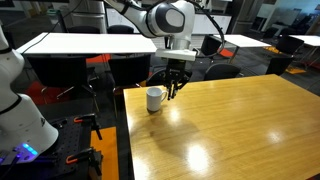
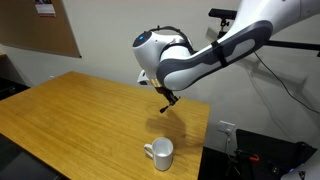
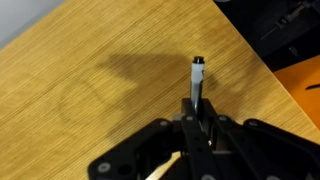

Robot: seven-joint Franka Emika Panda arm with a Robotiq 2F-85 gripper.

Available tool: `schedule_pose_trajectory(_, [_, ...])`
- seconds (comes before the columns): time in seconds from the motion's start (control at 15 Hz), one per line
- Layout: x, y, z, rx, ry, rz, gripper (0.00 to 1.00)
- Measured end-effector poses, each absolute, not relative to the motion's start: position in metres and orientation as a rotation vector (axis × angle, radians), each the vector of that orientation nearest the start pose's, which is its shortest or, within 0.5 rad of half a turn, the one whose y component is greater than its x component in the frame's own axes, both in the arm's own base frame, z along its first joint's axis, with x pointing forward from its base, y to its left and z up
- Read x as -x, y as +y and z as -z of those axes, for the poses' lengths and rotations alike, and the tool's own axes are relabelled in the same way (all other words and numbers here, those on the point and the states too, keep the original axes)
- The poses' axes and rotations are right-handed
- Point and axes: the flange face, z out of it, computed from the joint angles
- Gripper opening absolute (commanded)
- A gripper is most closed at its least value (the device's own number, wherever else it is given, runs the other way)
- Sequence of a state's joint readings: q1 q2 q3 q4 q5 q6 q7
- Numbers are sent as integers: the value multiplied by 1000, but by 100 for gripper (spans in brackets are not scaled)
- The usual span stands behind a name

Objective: Pick up the small brush from the table and put it in the mug cup.

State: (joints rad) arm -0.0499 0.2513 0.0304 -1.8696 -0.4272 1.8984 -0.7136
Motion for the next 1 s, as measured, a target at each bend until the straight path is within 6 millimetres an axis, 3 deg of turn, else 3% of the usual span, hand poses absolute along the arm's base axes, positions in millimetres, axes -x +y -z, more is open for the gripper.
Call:
schedule_pose_trajectory(0.07, [-592,-42,-369,3012,-1483,-630,3])
schedule_pose_trajectory(0.13, [-590,-42,-369,2977,-1530,-673,11])
schedule_pose_trajectory(0.6, [-589,-41,-372,2927,-1598,-729,11])
schedule_pose_trajectory(0.67, [-589,-41,-372,2926,-1598,-729,3])
schedule_pose_trajectory(1.0, [-589,-41,-370,2923,-1598,-734,3])
